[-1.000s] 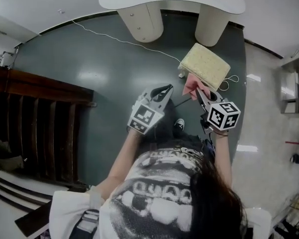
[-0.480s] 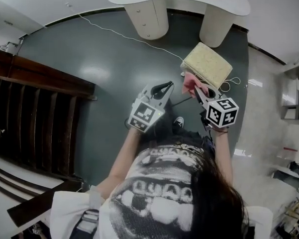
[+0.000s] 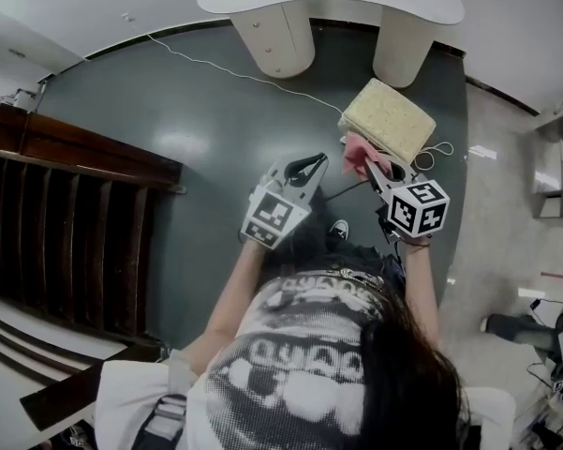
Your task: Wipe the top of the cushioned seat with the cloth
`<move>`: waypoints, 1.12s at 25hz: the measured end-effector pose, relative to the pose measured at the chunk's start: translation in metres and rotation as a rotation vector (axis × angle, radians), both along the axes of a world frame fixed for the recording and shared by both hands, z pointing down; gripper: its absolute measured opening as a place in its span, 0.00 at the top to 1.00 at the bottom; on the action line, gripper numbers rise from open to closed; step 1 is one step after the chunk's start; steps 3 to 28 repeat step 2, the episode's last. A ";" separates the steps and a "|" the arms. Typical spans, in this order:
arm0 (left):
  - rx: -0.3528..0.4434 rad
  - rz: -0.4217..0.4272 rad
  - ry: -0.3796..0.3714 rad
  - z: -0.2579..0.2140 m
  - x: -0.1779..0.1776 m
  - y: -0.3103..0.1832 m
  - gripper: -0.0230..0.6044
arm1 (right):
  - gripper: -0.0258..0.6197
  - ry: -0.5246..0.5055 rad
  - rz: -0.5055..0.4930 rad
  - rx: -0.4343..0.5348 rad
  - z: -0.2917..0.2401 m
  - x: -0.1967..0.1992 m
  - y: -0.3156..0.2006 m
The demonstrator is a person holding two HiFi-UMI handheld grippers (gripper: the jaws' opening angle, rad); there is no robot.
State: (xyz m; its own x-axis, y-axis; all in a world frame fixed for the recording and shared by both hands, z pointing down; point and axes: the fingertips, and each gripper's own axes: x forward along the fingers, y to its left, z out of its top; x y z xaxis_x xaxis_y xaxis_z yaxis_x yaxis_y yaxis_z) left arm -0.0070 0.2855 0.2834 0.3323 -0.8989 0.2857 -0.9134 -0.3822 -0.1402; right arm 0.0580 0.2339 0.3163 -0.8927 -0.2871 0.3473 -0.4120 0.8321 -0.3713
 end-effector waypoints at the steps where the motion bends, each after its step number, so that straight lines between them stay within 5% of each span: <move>1: 0.000 -0.001 -0.002 -0.001 0.002 -0.001 0.95 | 0.95 0.000 -0.002 0.002 -0.001 0.002 -0.001; 28: 0.000 -0.002 -0.003 -0.003 0.004 -0.001 0.95 | 0.95 0.001 -0.003 0.004 -0.003 0.004 -0.001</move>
